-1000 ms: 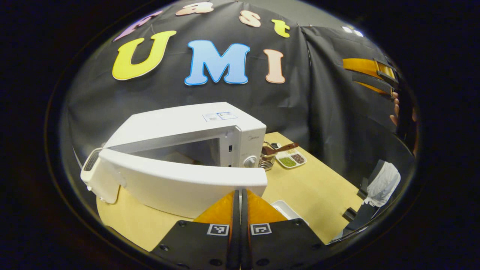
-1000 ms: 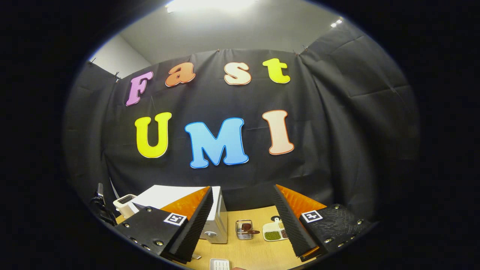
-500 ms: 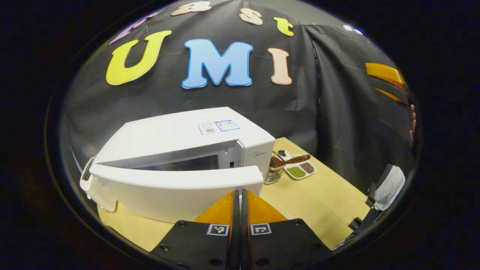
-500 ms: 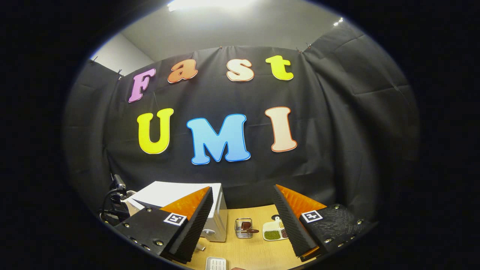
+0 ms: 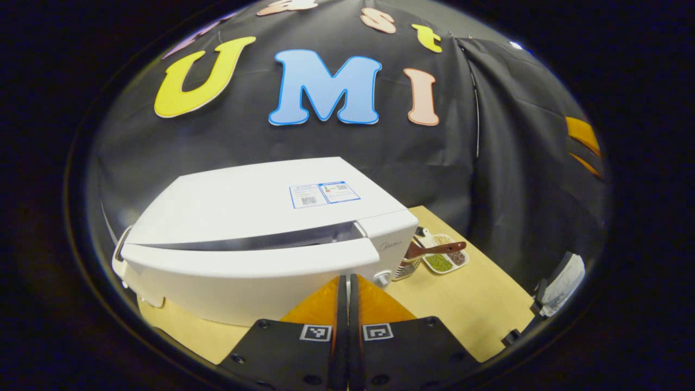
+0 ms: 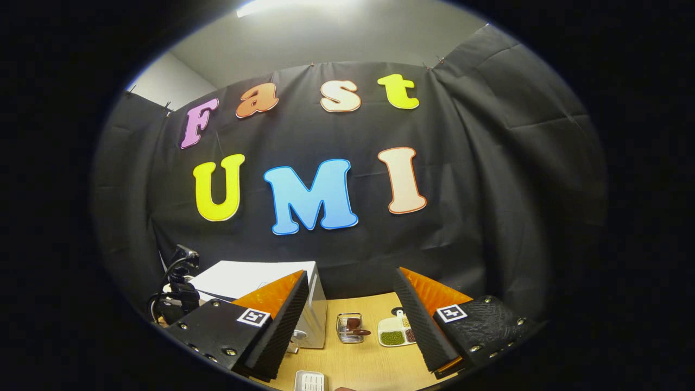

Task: Open the microwave oven with the left hand, put the food in, and close the microwave oven.

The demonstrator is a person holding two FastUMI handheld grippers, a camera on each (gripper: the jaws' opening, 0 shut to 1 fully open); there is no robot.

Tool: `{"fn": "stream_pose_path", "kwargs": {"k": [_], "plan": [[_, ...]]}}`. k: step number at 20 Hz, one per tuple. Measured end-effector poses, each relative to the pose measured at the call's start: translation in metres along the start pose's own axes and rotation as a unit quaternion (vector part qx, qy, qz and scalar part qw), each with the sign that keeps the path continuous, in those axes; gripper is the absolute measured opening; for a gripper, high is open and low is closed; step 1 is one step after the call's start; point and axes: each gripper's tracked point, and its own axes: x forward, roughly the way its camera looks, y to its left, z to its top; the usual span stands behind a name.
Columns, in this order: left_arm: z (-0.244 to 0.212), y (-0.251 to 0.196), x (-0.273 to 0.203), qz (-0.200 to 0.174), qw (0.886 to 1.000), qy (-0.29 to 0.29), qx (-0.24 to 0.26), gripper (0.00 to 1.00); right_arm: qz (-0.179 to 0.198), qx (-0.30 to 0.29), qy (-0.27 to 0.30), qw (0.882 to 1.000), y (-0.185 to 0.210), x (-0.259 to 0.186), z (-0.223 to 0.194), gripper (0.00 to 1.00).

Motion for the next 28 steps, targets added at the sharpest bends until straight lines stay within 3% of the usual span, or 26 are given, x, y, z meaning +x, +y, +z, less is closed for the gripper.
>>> {"fn": "stream_pose_path", "kwargs": {"k": [9, 10, 17, 22, 27, 28], "plan": [[0.015, 0.013, 0.022, 0.030, 0.999, -0.016, -0.014, 0.07, 0.007, -0.015, 0.004, 1.000, 0.006, 0.008, -0.002, 0.95], [0.014, 0.010, 0.024, 0.014, 1.000, -0.008, -0.026, 0.06, 0.009, -0.017, 0.005, 1.000, 0.007, 0.009, -0.002, 0.96], [0.019, 0.016, 0.017, 0.023, 1.000, -0.014, 0.008, 0.07, 0.010, -0.014, 0.010, 1.000, 0.015, 0.004, -0.006, 0.95], [0.086, 0.040, -0.068, 0.057, 0.992, -0.107, 0.011, 0.07, 0.026, -0.020, 0.013, 0.999, 0.044, 0.005, -0.001, 0.95], [0.180, 0.093, -0.208, 0.121, 0.965, -0.234, -0.008, 0.06, 0.056, -0.028, -0.011, 0.998, 0.094, 0.011, 0.035, 0.95], [0.192, 0.101, -0.232, 0.129, 0.959, -0.253, -0.017, 0.37, 0.061, -0.031, -0.015, 0.998, 0.103, 0.011, 0.042, 0.95]]}}
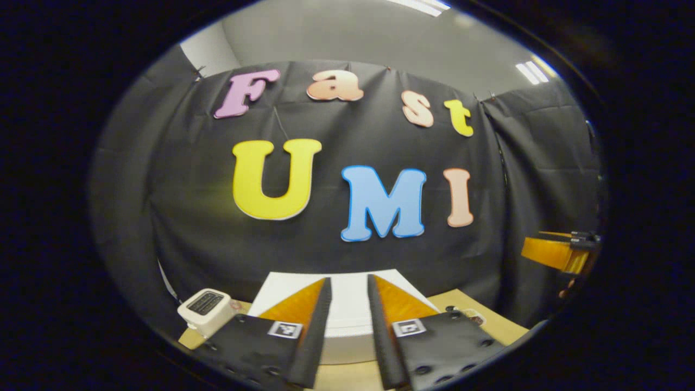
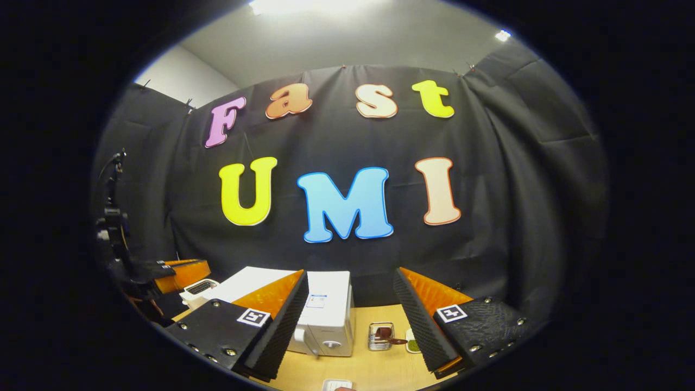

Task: Open the microwave oven with the left hand, put the food in, and close the microwave oven.

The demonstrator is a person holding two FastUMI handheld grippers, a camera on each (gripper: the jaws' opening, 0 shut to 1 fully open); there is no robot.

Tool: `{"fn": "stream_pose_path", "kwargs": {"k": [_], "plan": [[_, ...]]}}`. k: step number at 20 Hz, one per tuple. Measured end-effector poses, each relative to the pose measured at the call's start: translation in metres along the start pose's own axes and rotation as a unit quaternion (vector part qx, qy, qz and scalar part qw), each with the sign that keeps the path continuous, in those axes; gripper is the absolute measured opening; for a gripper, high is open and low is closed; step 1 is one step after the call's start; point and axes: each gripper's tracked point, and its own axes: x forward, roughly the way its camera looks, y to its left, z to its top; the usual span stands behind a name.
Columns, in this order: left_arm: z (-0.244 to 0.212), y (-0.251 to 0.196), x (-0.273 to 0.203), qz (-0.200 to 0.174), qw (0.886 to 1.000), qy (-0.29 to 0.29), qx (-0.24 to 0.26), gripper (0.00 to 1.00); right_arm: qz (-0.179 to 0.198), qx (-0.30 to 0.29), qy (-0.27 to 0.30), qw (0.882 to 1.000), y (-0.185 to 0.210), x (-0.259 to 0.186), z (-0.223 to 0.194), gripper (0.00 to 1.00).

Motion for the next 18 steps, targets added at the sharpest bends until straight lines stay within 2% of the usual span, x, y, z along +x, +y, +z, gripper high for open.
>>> {"fn": "stream_pose_path", "kwargs": {"k": [2, 3, 6, 7, 8, 9, 18], "plan": [[0.035, 0.020, -0.030, 0.021, 0.999, -0.023, -0.012, 0.99, 0.004, -0.001, -0.003, 1.000, 0.015, -0.002, 0.014, 0.95], [0.048, 0.027, -0.041, 0.025, 0.999, -0.031, -0.013, 0.94, 0.005, 0.000, -0.006, 1.000, 0.022, -0.006, 0.021, 0.95], [0.067, 0.034, -0.068, 0.020, 0.998, -0.051, -0.006, 0.94, 0.002, -0.003, -0.011, 1.000, 0.039, -0.016, 0.033, 0.95], [0.073, 0.036, -0.075, 0.018, 0.998, -0.057, -0.003, 0.98, 0.001, -0.003, -0.013, 1.000, 0.045, -0.020, 0.037, 0.95], [0.076, 0.036, -0.082, 0.014, 0.998, -0.061, -0.001, 0.94, 0.001, -0.002, -0.013, 1.000, 0.048, -0.026, 0.039, 0.95], [0.078, 0.038, -0.088, 0.010, 0.998, -0.063, 0.001, 0.94, 0.000, -0.004, -0.013, 1.000, 0.052, -0.030, 0.041, 0.95], [0.065, 0.039, -0.109, -0.021, 0.998, -0.060, -0.001, 0.94, -0.026, -0.007, -0.003, 1.000, 0.056, -0.050, 0.038, 0.95]]}}
